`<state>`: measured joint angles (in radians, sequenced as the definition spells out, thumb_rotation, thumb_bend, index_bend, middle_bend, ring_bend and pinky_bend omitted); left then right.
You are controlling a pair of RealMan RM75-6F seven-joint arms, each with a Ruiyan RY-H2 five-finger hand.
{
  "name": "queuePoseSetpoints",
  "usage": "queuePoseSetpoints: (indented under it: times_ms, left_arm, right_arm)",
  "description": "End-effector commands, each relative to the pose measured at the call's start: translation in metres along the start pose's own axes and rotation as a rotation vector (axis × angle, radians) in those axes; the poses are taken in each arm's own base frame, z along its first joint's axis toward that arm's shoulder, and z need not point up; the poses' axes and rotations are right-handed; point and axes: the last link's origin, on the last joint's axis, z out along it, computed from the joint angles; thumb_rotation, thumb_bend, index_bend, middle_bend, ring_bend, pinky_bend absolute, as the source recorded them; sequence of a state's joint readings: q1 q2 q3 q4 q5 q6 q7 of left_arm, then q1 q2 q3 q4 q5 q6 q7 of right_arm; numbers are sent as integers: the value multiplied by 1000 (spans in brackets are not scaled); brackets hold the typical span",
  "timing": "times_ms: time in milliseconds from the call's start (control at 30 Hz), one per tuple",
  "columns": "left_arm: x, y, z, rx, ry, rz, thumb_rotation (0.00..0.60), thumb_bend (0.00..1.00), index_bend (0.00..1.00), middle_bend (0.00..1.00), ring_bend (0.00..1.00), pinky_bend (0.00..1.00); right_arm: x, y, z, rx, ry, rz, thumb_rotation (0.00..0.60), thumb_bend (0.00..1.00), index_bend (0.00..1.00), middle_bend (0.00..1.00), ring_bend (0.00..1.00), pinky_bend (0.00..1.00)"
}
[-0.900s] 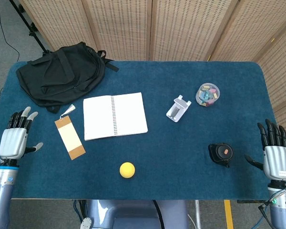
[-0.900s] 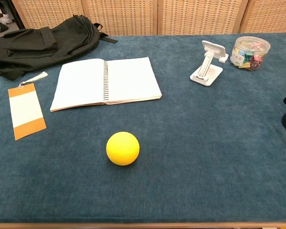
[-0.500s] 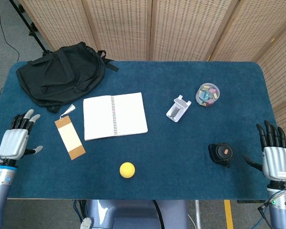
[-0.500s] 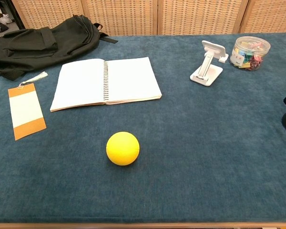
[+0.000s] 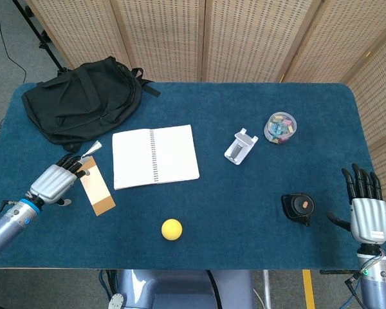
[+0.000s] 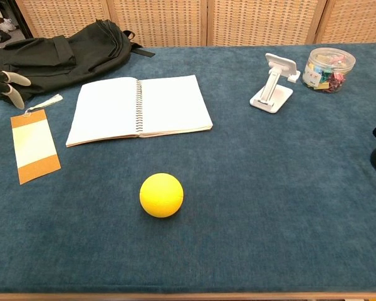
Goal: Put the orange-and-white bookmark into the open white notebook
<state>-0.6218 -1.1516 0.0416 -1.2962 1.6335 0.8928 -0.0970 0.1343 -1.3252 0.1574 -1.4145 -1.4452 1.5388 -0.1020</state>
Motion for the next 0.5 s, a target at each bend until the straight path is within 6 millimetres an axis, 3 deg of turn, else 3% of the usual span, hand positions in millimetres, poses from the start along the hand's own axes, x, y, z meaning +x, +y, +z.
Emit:
queuePoseSetpoints:
  times_ms: [33, 267, 500]
  left_arm:
    - [1, -5, 17, -50, -38, 31, 600, 276, 282, 0, 0, 0]
    - [-8, -7, 25, -71, -51, 16, 600, 292, 281, 0, 0, 0]
    - [-16, -6, 33, -135, -7, -55, 600, 232, 266, 0, 0, 0]
  right_arm:
    - [-1, 1, 1, -6, -3, -4, 600, 0, 0, 0, 0, 0]
    - [-3, 3, 2, -23, -9, -8, 600, 0, 0, 0, 0, 0]
    - [-4, 4, 2, -34, -13, -9, 600, 0, 0, 0, 0, 0]
